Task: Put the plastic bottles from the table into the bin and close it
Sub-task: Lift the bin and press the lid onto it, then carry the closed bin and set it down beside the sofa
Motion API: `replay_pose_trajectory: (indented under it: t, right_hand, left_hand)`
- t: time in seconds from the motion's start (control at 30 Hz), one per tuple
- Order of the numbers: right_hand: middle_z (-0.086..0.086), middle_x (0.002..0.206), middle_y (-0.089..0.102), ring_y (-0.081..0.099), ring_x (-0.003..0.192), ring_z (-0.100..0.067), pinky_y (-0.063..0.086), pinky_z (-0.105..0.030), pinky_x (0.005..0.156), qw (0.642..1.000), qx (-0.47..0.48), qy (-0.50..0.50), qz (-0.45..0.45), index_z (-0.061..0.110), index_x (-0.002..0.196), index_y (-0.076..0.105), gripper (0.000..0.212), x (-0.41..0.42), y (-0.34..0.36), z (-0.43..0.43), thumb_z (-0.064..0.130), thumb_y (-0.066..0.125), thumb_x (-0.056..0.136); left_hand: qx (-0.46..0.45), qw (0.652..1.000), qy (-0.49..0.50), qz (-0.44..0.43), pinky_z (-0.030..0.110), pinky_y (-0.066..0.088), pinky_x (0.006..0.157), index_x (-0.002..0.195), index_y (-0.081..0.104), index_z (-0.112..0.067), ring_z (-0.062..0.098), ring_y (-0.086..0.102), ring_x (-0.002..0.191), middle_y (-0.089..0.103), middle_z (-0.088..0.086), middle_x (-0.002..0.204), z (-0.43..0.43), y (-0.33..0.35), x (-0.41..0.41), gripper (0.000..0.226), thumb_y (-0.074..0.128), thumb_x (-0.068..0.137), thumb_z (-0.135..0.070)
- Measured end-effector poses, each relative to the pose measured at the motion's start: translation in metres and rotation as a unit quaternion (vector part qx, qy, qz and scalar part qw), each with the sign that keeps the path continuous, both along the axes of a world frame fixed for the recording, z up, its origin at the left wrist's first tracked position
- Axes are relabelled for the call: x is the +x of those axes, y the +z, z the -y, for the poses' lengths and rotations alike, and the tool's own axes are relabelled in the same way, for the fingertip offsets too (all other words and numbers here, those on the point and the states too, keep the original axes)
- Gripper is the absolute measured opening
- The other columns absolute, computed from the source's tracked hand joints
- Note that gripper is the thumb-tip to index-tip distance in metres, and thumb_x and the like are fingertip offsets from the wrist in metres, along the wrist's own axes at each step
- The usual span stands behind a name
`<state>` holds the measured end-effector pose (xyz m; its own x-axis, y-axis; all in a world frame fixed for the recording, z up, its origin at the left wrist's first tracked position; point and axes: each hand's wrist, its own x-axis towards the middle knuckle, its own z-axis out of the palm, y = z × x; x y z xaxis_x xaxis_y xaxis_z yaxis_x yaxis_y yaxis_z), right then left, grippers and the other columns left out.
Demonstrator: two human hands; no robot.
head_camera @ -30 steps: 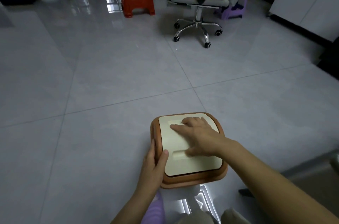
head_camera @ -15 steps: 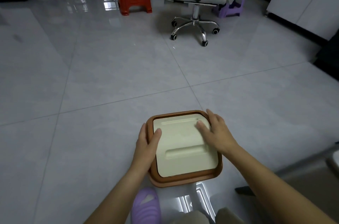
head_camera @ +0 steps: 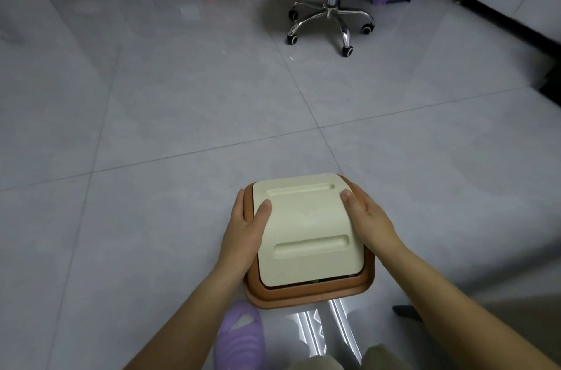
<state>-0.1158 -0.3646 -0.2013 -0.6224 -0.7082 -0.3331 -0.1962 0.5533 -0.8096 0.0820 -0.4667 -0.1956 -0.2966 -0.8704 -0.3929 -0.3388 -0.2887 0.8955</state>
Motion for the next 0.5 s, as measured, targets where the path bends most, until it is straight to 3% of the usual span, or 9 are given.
replay_pose_trajectory:
  t: [0.07, 0.17, 0.3, 0.37, 0.5]
  right_hand:
    - [0.009, 0.141, 0.050, 0.046, 0.127, -0.020, 0.035, -0.041, 0.105, 1.000, -0.007, 0.000, -0.010, 0.046, 0.135, 0.039, 0.057, 0.001, -0.001, -0.001, 0.068, 0.030, 0.083]
    - [0.010, 0.139, 0.052, 0.047, 0.127, -0.020, 0.035, -0.040, 0.105, 0.999, -0.019, -0.005, -0.026, 0.048, 0.133, 0.041, 0.051, 0.001, 0.000, 0.002, 0.063, 0.030, 0.086]
    - [0.010, 0.137, 0.054, 0.048, 0.125, -0.020, 0.037, -0.041, 0.105, 0.999, -0.020, -0.005, -0.035, 0.048, 0.133, 0.041, 0.054, 0.004, 0.006, 0.001, 0.065, 0.028, 0.083]
    - [0.008, 0.136, 0.055, 0.049, 0.124, -0.021, 0.039, -0.044, 0.104, 0.999, -0.011, 0.000, -0.040, 0.049, 0.133, 0.040, 0.058, 0.005, 0.009, 0.001, 0.070, 0.026, 0.081]
    - [0.000, 0.132, 0.057, 0.051, 0.120, -0.028, 0.040, -0.051, 0.101, 0.991, 0.108, 0.027, -0.073, 0.040, 0.133, 0.042, 0.079, 0.004, 0.021, 0.002, 0.083, 0.014, 0.073]
  left_hand:
    - [-0.015, 1.000, 0.002, 0.006, 0.024, 0.032, 0.096, 0.146, 0.024, -0.034, 0.005, 0.042, 0.117, 0.038, -0.023, 0.125, -0.002, 0.001, -0.002, 0.062, 0.051, 0.091, -0.043]
    - [-0.034, 0.999, 0.019, 0.014, 0.025, 0.032, 0.094, 0.145, 0.026, -0.036, 0.001, 0.040, 0.111, 0.038, -0.024, 0.121, -0.003, -0.004, -0.006, 0.059, 0.050, 0.091, -0.044]
    - [-0.043, 0.998, 0.016, 0.034, 0.026, 0.034, 0.096, 0.145, 0.026, -0.038, 0.004, 0.044, 0.115, 0.041, -0.023, 0.126, -0.005, -0.002, -0.007, 0.060, 0.048, 0.090, -0.048]
    - [-0.049, 0.997, 0.006, 0.053, 0.029, 0.034, 0.099, 0.145, 0.025, -0.038, 0.010, 0.045, 0.125, 0.043, -0.019, 0.139, -0.005, 0.000, -0.005, 0.061, 0.046, 0.090, -0.053]
    - [-0.041, 0.988, -0.064, 0.135, 0.041, 0.036, 0.108, 0.144, 0.018, -0.045, 0.023, 0.045, 0.132, 0.040, -0.007, 0.149, 0.000, 0.009, 0.003, 0.076, 0.029, 0.075, -0.076]
